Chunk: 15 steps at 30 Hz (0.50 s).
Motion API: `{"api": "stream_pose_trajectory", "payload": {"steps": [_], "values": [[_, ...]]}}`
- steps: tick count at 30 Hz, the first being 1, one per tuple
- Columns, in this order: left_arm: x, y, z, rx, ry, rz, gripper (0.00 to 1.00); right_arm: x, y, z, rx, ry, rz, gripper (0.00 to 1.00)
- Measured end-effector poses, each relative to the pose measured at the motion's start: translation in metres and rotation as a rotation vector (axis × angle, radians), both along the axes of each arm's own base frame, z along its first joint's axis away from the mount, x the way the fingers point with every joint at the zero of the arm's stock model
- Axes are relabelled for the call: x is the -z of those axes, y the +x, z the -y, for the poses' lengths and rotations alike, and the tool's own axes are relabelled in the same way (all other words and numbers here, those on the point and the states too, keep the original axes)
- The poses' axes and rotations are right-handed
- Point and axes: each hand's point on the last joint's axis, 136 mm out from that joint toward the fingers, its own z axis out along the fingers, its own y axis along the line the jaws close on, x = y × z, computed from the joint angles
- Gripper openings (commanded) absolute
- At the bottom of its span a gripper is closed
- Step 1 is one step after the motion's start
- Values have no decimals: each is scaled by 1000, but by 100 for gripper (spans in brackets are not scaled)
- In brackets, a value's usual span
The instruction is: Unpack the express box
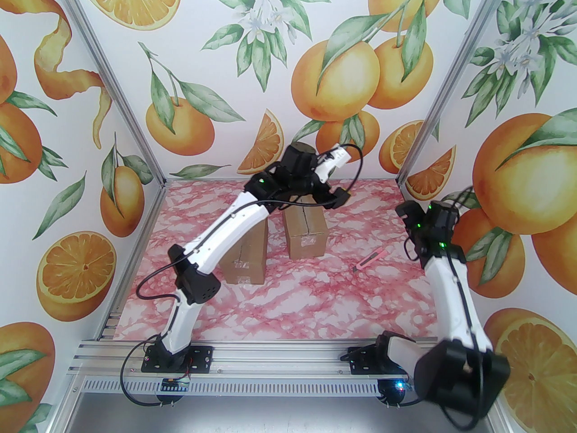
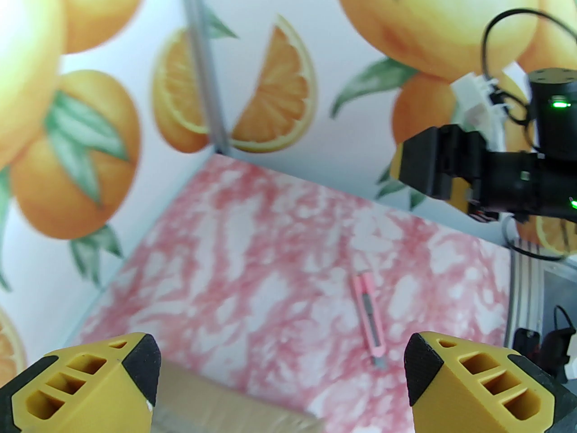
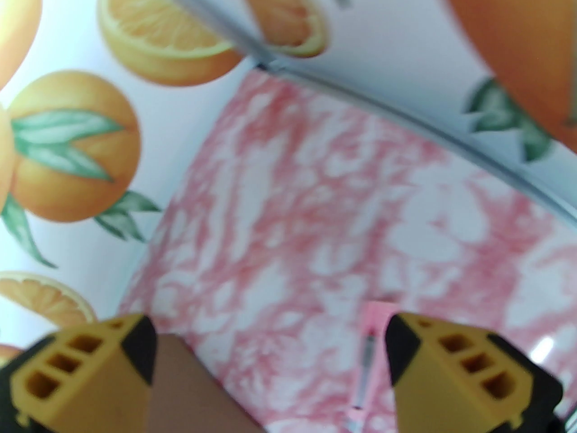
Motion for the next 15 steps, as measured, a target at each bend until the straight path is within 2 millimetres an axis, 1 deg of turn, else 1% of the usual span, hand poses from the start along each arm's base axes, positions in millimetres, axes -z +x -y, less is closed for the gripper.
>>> {"api": "stream_pose_trajectory", "payload": {"steps": [3,4,6,8,10,12,14,15], "values": [[50,-5,25,32,53,-74,90,-19,-29,9,104,-43,33,91],[72,-7,33,43,79,-101,90,-23,-37,12,133,-51,44,90],[105,-11,45,58,120,-137,89,-27,-52,16,184,-62,53,89],[133,-16,54,71,157,-163,89,-28,-65,18,221,-70,58,88],[152,-24,63,83,183,-176,88,-31,-74,20,249,-82,58,88],[162,-33,70,93,202,-177,87,-28,-77,21,257,-82,39,87],[168,-41,77,96,215,-167,87,-17,-75,24,257,-63,-16,87],[168,-45,80,99,217,-161,87,-5,-69,26,252,-41,-62,86]]}}
